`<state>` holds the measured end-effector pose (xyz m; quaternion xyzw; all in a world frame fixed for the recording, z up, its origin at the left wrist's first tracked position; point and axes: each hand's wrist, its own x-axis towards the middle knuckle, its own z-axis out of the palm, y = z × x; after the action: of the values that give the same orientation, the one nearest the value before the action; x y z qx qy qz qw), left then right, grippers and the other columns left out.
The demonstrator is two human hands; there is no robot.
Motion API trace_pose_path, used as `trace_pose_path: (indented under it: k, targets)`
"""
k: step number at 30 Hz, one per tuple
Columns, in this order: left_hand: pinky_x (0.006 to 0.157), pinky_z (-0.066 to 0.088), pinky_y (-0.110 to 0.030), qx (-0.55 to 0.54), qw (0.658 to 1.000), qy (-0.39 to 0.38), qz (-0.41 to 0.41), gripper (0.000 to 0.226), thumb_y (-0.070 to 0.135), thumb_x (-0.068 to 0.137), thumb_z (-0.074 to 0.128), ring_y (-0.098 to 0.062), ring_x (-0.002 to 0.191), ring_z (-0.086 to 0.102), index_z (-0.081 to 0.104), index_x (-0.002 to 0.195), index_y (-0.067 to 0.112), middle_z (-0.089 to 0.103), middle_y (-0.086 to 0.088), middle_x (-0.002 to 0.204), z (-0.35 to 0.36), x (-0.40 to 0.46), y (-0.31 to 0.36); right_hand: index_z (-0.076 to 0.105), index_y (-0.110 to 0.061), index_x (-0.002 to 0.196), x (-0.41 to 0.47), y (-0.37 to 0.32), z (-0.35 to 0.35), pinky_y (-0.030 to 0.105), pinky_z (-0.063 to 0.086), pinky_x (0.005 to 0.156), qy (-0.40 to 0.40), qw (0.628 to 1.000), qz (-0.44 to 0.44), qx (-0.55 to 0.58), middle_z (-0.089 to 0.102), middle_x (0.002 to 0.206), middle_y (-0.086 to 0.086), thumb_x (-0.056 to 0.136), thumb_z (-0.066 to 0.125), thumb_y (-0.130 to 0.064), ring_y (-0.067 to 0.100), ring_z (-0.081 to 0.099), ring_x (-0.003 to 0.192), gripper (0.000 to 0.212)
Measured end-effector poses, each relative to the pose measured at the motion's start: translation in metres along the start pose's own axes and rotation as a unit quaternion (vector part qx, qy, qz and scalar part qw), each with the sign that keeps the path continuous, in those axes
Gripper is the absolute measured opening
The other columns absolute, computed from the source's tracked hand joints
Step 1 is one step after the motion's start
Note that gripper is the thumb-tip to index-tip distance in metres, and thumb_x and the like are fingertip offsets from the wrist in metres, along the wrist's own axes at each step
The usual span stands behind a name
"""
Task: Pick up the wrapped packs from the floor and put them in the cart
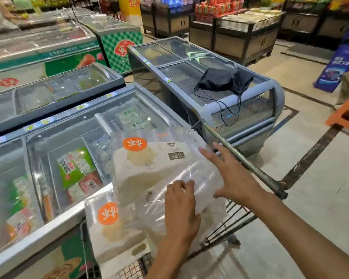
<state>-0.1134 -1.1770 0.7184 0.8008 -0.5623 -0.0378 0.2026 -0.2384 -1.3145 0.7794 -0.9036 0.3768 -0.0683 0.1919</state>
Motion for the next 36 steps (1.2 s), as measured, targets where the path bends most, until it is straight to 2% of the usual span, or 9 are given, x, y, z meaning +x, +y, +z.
trace_pose_path:
  k: [4, 9, 14, 16, 19, 23, 28, 32, 36]
  targets:
    - [0.067, 0.037, -0.029, 0.023, 0.999, -0.038, 0.009, 0.081, -0.007, 0.037, 0.067, -0.024, 0.090, 0.048, 0.057, 0.114, 0.018, 0.051, -0.004, 0.106, 0.037, 0.009, 0.000, 0.029, -0.045, 0.153, 0.018, 0.012, 0.031, 0.040, 0.044, 0.111, -0.125, 0.983, -0.040, -0.125, -0.014, 0.169, -0.004, 0.063, 0.096, -0.028, 0.025, 0.008, 0.155, 0.113]
    - [0.071, 0.043, -0.030, 0.016, 0.996, -0.090, -0.011, 0.083, -0.012, 0.040, 0.056, -0.023, 0.095, 0.049, 0.058, 0.118, 0.018, 0.051, -0.003, 0.112, 0.088, 0.006, 0.001, 0.042, -0.036, 0.142, 0.019, 0.051, 0.068, 0.040, 0.032, 0.116, -0.162, 0.973, -0.058, -0.155, 0.011, 0.166, 0.004, 0.066, 0.091, -0.037, 0.026, 0.016, 0.152, 0.090]
    - [0.073, 0.046, -0.029, -0.027, 0.977, -0.188, -0.096, 0.088, -0.011, 0.041, 0.059, -0.024, 0.096, 0.054, 0.055, 0.122, 0.023, 0.046, 0.000, 0.115, 0.144, -0.012, -0.008, 0.061, -0.029, 0.125, 0.011, 0.089, 0.119, 0.044, 0.044, 0.105, -0.201, 0.961, -0.064, -0.177, 0.042, 0.157, 0.011, 0.062, 0.091, -0.031, 0.030, 0.041, 0.142, 0.070]
    - [0.085, 0.049, -0.032, -0.047, 0.962, -0.237, -0.126, 0.088, -0.010, 0.055, 0.066, -0.029, 0.113, 0.056, 0.050, 0.133, 0.029, 0.040, 0.000, 0.131, 0.167, -0.021, -0.015, 0.058, -0.027, 0.129, 0.002, 0.107, 0.144, 0.044, 0.041, 0.108, -0.233, 0.955, -0.070, -0.169, 0.033, 0.162, 0.012, 0.074, 0.083, -0.029, 0.030, 0.036, 0.144, 0.061]
    - [0.121, 0.026, -0.041, -0.030, 0.929, -0.312, -0.197, 0.081, 0.031, 0.089, 0.072, -0.032, 0.152, 0.021, 0.026, 0.155, 0.038, 0.014, -0.004, 0.166, 0.182, -0.034, -0.029, 0.039, -0.033, 0.147, -0.009, 0.135, 0.177, 0.046, 0.033, 0.115, -0.313, 0.938, -0.059, -0.138, 0.016, 0.167, 0.004, 0.086, 0.072, -0.043, 0.028, 0.020, 0.151, 0.070]
    - [0.125, 0.017, -0.050, -0.031, 0.905, -0.306, -0.293, 0.085, 0.056, 0.089, 0.066, -0.031, 0.157, 0.001, 0.016, 0.158, 0.047, -0.004, 0.001, 0.171, 0.200, -0.047, -0.053, 0.011, -0.037, 0.160, -0.005, 0.145, 0.204, 0.049, 0.020, 0.123, -0.389, 0.912, -0.038, -0.125, 0.010, 0.170, 0.010, 0.088, 0.069, -0.052, 0.030, 0.013, 0.155, 0.094]
    - [0.126, 0.017, -0.044, -0.090, 0.906, -0.264, -0.317, 0.081, 0.055, 0.091, 0.065, -0.025, 0.158, 0.002, 0.022, 0.159, 0.041, 0.000, 0.004, 0.171, 0.214, -0.060, -0.057, 0.005, -0.036, 0.161, 0.001, 0.134, 0.219, 0.050, 0.017, 0.122, -0.403, 0.905, -0.047, -0.125, 0.014, 0.168, 0.010, 0.081, 0.057, -0.078, 0.030, 0.014, 0.154, 0.105]
    - [0.127, 0.018, -0.042, -0.079, 0.922, -0.188, -0.328, 0.077, 0.067, 0.091, 0.055, -0.025, 0.157, 0.013, 0.028, 0.158, 0.039, 0.013, 0.001, 0.170, 0.199, -0.073, -0.056, 0.008, -0.037, 0.161, 0.006, 0.113, 0.213, 0.046, 0.026, 0.121, -0.355, 0.928, -0.065, -0.095, 0.022, 0.166, 0.010, 0.090, 0.040, -0.078, 0.029, 0.023, 0.151, 0.088]
    - [0.108, 0.045, -0.058, -0.032, 0.947, -0.072, -0.312, 0.066, 0.068, 0.085, 0.055, -0.036, 0.139, 0.049, 0.059, 0.140, 0.031, 0.052, -0.008, 0.151, 0.181, -0.098, -0.063, 0.024, -0.035, 0.157, 0.013, 0.082, 0.217, 0.041, 0.040, 0.112, -0.266, 0.955, -0.100, -0.087, 0.038, 0.155, 0.006, 0.091, 0.031, -0.077, 0.025, 0.040, 0.139, 0.079]
